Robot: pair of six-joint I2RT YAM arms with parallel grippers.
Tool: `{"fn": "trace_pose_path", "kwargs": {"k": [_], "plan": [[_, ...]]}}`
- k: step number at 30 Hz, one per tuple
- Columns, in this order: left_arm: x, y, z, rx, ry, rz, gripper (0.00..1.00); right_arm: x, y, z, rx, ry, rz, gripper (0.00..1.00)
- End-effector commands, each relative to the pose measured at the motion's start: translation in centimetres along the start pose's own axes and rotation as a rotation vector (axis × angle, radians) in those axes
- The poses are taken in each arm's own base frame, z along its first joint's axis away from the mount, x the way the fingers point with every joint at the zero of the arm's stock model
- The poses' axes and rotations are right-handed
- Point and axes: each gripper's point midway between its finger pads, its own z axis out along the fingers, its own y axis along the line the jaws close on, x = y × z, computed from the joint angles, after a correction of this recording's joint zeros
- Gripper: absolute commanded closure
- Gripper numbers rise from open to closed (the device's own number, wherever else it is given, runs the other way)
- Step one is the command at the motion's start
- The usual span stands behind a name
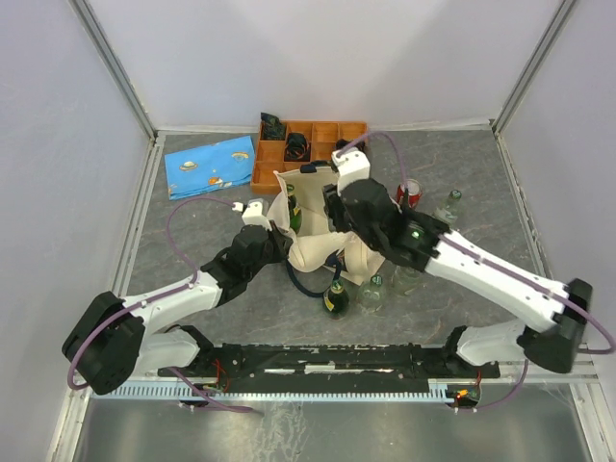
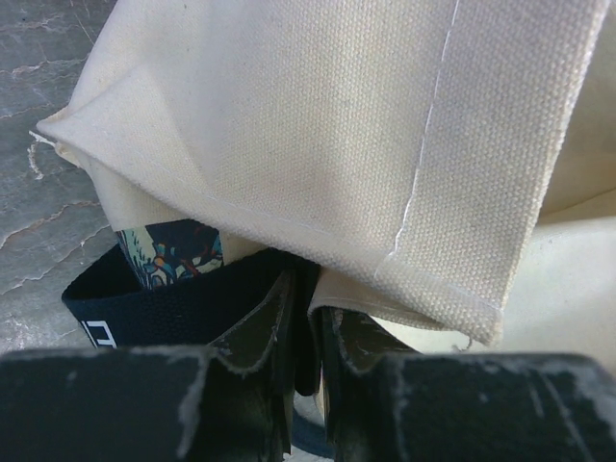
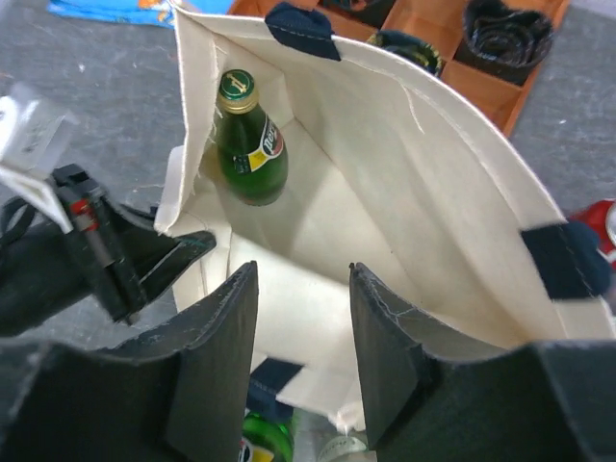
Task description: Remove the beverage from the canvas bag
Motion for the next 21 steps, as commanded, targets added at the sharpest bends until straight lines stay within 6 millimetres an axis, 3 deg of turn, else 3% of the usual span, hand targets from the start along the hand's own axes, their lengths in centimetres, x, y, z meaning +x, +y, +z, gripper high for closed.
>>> {"fn": "trace_pose_path", "kwargs": {"k": [1,5,9,14,21], "plan": [[-1.1,2.1,0.1,-0.086,-0.063,-0.003,0.83,-0.5,2.4,4.1,-0.123,0.050,0.017,0.51],[-1.2,2.2,0.0,-0.090,-0.068,-0.009,0.83,0.3,3.5,8.3,-0.166,0.102,0.021,0.55],[-1.4,2.3,-0.3,-0.092,-0.080,-0.024,0.83,0.5,4.1,11.5,-0.195,0.110,0.040,0.52],[-1.3,2.6,-0.6,-0.101,-0.085,-0.031,0.82,0.5,4.9,13.9,-0.216,0.111,0.048,0.36],[-1.5,2.8,-0.7,-0.109,-0.093,-0.034,0.82,0.1,5.5,17.0,-0.202,0.110,0.034,0.34]]}}
